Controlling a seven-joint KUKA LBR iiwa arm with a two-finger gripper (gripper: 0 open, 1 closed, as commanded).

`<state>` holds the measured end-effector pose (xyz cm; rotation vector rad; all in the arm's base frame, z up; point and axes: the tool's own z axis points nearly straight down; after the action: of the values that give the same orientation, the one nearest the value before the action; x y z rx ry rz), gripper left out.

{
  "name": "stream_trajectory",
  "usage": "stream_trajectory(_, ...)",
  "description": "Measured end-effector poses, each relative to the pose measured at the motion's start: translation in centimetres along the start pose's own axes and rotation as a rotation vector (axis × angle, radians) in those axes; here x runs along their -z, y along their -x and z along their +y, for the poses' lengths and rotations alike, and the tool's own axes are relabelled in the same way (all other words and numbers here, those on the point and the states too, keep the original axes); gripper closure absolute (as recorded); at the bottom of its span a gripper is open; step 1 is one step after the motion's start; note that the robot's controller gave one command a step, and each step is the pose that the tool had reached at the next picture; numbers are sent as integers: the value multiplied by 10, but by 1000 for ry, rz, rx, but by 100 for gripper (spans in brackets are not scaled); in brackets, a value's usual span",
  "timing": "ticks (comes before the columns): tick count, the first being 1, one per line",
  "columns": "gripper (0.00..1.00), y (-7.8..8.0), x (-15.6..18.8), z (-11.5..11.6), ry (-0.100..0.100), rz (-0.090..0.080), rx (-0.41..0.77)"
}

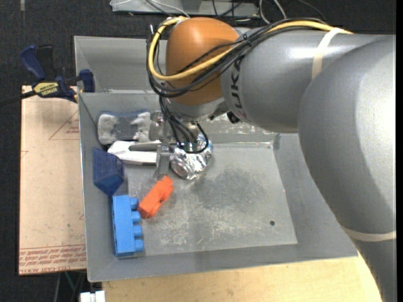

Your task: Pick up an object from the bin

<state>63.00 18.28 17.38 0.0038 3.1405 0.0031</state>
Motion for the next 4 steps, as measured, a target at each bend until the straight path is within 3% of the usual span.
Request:
stream_trajectory(1,0,0,0,0,0,0,0)
stream_trajectory(2,0,-39,-43,3,1,3,179)
stream_trajectory(3,0,-37,-53,-2,1,-3,259)
stream_trajectory(4,0,-57,-85,-59,0,2,346)
